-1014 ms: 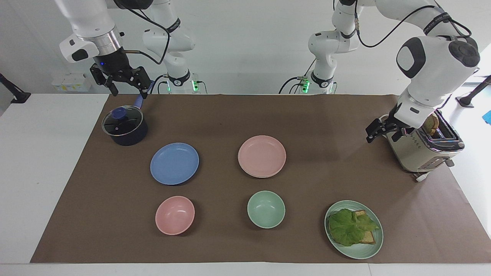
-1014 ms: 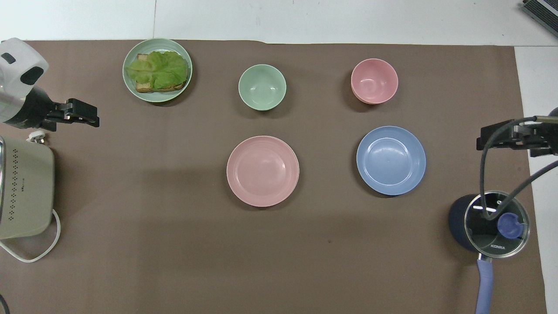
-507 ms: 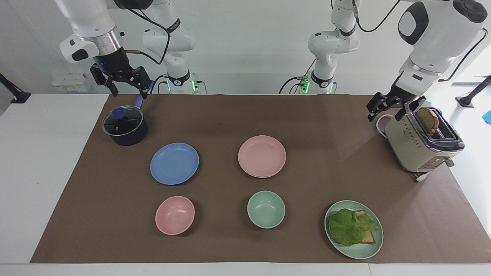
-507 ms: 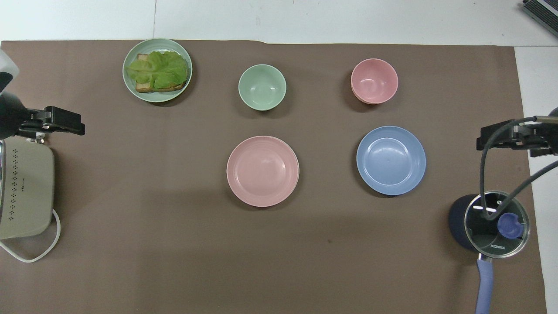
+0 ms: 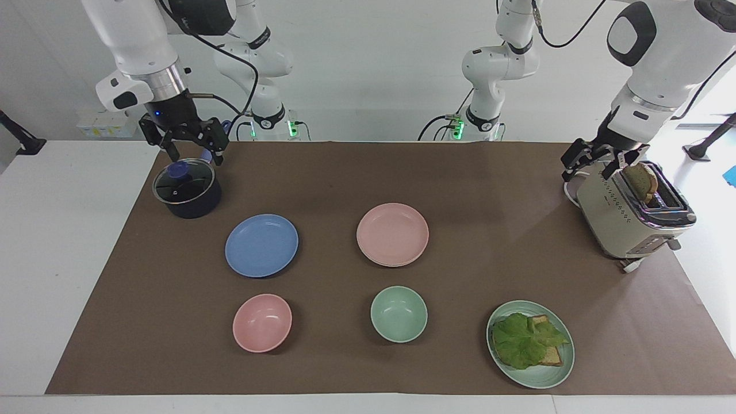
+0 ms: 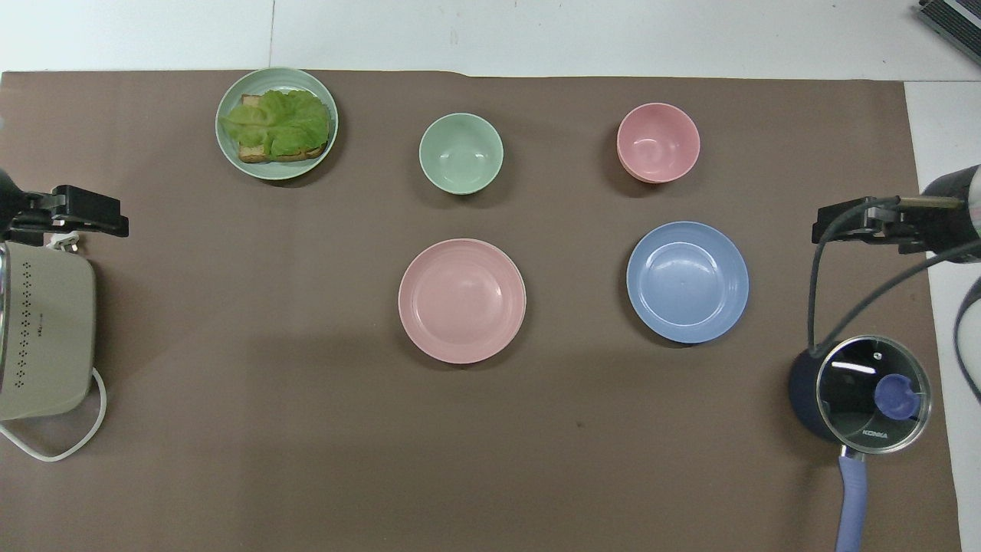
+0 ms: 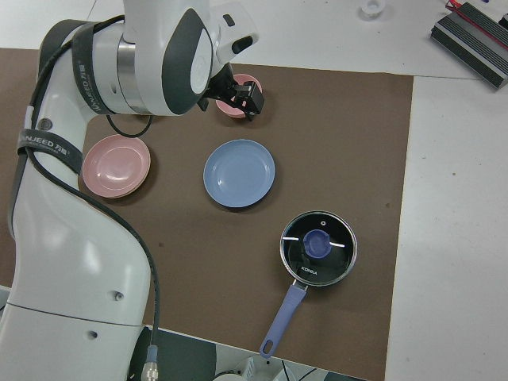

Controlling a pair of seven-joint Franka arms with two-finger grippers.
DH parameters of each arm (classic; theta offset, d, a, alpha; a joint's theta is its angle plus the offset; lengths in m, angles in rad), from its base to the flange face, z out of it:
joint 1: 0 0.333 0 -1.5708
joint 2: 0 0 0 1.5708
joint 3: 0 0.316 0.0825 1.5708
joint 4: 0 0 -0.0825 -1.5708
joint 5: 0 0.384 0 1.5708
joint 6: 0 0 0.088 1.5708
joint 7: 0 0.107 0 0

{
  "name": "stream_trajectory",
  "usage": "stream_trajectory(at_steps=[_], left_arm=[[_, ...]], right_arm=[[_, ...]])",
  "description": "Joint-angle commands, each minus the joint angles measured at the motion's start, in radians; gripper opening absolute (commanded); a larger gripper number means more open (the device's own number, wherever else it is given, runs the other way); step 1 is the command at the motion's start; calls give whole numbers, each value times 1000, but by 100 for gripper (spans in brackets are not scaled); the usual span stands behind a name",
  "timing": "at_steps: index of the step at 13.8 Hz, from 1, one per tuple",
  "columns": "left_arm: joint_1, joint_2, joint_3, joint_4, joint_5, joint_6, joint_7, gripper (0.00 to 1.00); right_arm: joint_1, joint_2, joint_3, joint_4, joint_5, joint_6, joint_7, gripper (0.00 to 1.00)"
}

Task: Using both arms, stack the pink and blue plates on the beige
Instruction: 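Reach the right gripper to the blue plate rim and grasp it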

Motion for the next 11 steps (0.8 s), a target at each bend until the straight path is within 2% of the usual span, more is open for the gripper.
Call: stream_trajectory(at_steps=[1, 4, 8, 11], left_arm=[[-1, -6, -2, -2, 19, -14, 5, 100], [2, -6, -2, -2, 19, -14, 5, 100], [1, -6, -2, -2, 19, -14, 5, 100], [2, -6, -2, -2, 19, -14, 5, 100]], right_arm=[[-9, 24, 3, -131, 24, 145, -75, 100], [-32, 132, 1, -203, 24, 321, -163, 100], [-48, 174, 1, -341, 24, 538, -198, 100], [-72, 231, 3, -369, 83, 618, -259, 100]])
